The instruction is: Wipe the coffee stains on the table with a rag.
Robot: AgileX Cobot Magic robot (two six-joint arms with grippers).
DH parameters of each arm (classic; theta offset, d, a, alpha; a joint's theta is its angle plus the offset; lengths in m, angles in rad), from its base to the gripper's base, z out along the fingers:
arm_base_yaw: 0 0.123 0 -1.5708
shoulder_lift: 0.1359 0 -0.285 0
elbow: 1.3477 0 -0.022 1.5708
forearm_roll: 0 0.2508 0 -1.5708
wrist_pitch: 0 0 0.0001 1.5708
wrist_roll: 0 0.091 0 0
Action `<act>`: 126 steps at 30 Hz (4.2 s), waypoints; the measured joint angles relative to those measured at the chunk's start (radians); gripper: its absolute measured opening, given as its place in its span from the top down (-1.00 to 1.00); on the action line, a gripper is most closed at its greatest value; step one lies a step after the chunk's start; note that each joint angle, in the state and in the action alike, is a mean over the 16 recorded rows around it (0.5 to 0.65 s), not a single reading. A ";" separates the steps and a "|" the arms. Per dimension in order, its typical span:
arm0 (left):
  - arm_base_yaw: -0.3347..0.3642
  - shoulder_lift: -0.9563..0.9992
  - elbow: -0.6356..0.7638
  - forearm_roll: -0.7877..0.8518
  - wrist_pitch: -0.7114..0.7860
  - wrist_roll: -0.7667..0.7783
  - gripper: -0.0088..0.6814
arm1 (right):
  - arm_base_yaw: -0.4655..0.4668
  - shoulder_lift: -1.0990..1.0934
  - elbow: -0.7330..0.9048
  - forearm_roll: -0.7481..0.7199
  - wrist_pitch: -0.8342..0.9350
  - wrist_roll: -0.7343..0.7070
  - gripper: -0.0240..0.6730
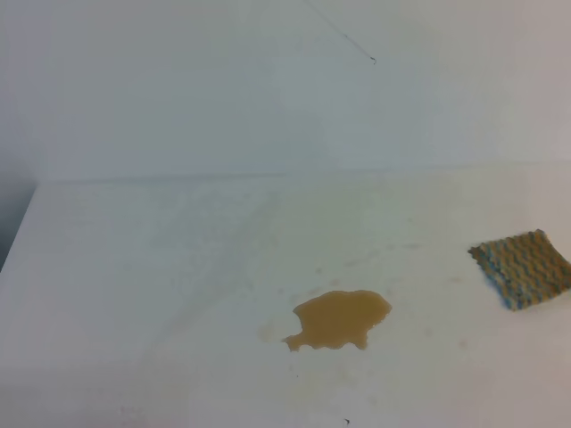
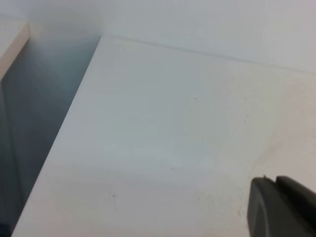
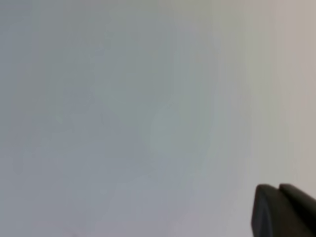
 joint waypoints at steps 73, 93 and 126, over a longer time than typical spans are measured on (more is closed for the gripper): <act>0.000 0.000 0.000 0.000 0.000 0.000 0.98 | 0.197 1.775 -0.976 0.038 0.897 -0.301 0.05; 0.000 0.000 0.000 0.000 0.000 0.000 0.98 | 0.221 1.940 -1.035 -0.027 0.844 -0.247 0.01; 0.000 0.000 0.000 0.000 0.000 0.000 0.98 | 0.244 2.006 -1.037 0.321 0.913 -0.550 0.94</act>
